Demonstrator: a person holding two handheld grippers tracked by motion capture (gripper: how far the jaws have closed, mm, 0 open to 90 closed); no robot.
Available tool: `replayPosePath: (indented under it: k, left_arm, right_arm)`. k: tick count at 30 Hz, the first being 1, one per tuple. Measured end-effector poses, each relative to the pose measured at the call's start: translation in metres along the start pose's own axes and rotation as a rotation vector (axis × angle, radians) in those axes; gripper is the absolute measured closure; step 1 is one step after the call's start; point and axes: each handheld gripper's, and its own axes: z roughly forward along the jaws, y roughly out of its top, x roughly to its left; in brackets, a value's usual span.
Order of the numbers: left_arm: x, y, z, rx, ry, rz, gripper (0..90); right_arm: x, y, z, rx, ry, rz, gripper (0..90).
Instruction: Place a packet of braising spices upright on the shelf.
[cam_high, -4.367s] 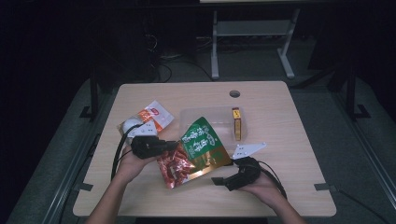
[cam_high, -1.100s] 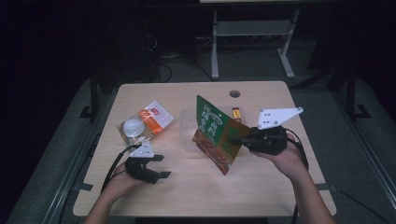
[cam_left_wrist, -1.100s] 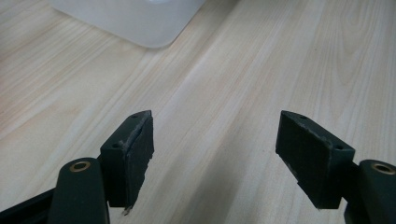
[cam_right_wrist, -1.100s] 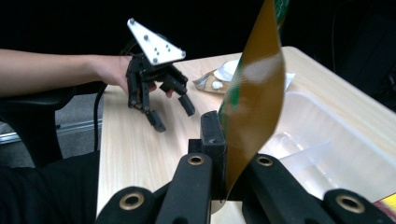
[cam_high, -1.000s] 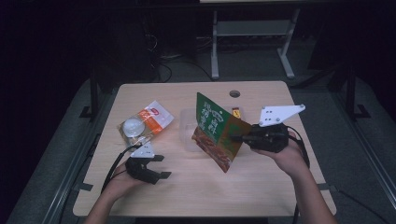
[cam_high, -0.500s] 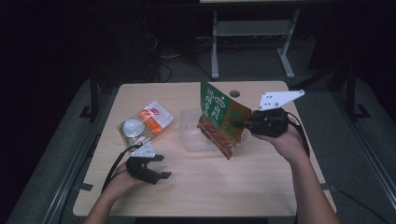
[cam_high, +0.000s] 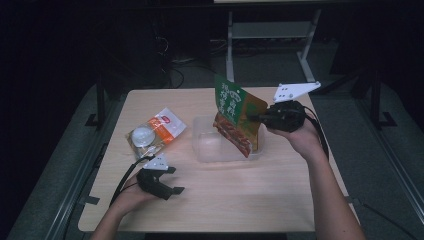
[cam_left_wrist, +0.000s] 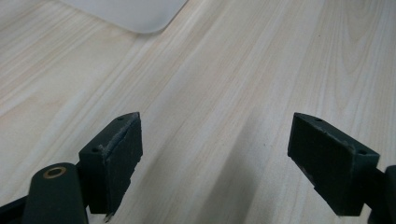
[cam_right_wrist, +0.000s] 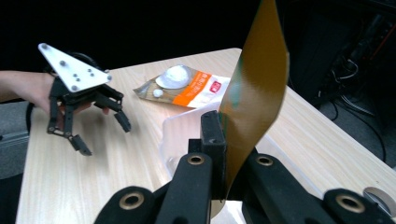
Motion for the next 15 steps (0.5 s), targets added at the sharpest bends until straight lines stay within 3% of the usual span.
replayPosePath:
  k: [15]
  left_arm:
    - [-0.001, 0.0, 0.002, 0.008, -0.008, 0.007, 15.2]
  right_arm:
    - [-0.018, -0.004, 0.004, 0.006, -0.053, 0.032, 90.0]
